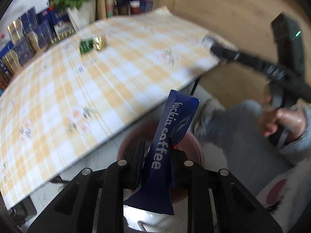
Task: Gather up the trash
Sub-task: 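Carry the blue luckin box over the brown bin and open the left gripper, then lower the black Face bag into the brown bin and open the right gripper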
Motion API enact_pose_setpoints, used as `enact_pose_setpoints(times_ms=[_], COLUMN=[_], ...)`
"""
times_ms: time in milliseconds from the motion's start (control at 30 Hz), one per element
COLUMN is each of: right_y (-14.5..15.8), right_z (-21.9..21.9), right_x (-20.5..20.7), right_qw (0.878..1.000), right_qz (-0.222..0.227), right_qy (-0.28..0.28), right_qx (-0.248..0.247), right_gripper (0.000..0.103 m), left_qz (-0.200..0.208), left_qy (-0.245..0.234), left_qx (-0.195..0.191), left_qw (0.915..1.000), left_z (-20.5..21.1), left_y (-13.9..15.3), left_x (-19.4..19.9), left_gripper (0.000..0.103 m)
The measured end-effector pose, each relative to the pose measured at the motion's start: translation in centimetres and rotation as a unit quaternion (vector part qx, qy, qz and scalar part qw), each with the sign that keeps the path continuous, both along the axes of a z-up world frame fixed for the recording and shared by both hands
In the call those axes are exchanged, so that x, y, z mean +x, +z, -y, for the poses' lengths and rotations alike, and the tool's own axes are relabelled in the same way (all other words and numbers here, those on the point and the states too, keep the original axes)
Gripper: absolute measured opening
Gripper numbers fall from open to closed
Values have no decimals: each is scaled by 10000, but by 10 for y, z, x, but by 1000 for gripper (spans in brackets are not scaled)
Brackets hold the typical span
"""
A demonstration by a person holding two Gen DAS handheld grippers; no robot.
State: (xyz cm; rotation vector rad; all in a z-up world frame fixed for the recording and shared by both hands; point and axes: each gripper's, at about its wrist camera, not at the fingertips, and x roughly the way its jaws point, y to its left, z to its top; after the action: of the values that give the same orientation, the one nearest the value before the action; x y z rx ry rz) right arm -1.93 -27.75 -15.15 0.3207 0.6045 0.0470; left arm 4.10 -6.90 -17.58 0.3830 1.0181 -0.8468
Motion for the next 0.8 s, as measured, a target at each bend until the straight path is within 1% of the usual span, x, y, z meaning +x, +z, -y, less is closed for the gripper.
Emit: enact_pose_setpoints(times_ms=[33,100,200,233,267,300,533,567,600,633,700,733,800], right_y=[-2,-8,-18,-21,-24,-27,-39,-40,-42,-44,-49,-51,-55], right_z=[0,1,2,1,1,1,-1,-1,-2,-3,-5,-6,-12], right_x=[-1,-5,-6,-7,-7,-6,-3,-3,-2,-2,-1,0,2], right_qw=[10000,10000,9999,9998,9997,9996,9991,9991,9990,9989,9985,9984,9979], right_qz=[-13,-67,-163,-197,-236,-268,-408,-412,-428,-456,-515,-539,-604], right_qy=[-5,-15,1,13,23,30,63,74,89,99,132,158,237], right_qx=[-18,-4,38,38,35,33,68,72,77,80,85,72,5], right_gripper=[64,64,64,64,64,64,64,64,64,64,64,64,64], left_qz=[-75,-315,-691,-775,-837,-838,-1111,-1136,-1166,-1126,-988,-930,-801], left_qy=[16,96,191,198,204,201,135,142,160,213,251,271,367], left_qx=[89,351,540,606,756,844,955,911,871,883,837,819,746], left_qw=[9999,9988,9960,9949,9934,9927,9891,9892,9892,9895,9913,9919,9933], left_z=[2,10,16,19,24,27,47,46,45,44,43,44,36], left_y=[-9,-36,-70,-79,-92,-99,-136,-138,-140,-141,-136,-133,-120], left_x=[1,5,15,17,20,22,36,36,38,41,43,43,44], left_gripper=[22,22,22,22,22,22,23,24,35,54,64,68,69])
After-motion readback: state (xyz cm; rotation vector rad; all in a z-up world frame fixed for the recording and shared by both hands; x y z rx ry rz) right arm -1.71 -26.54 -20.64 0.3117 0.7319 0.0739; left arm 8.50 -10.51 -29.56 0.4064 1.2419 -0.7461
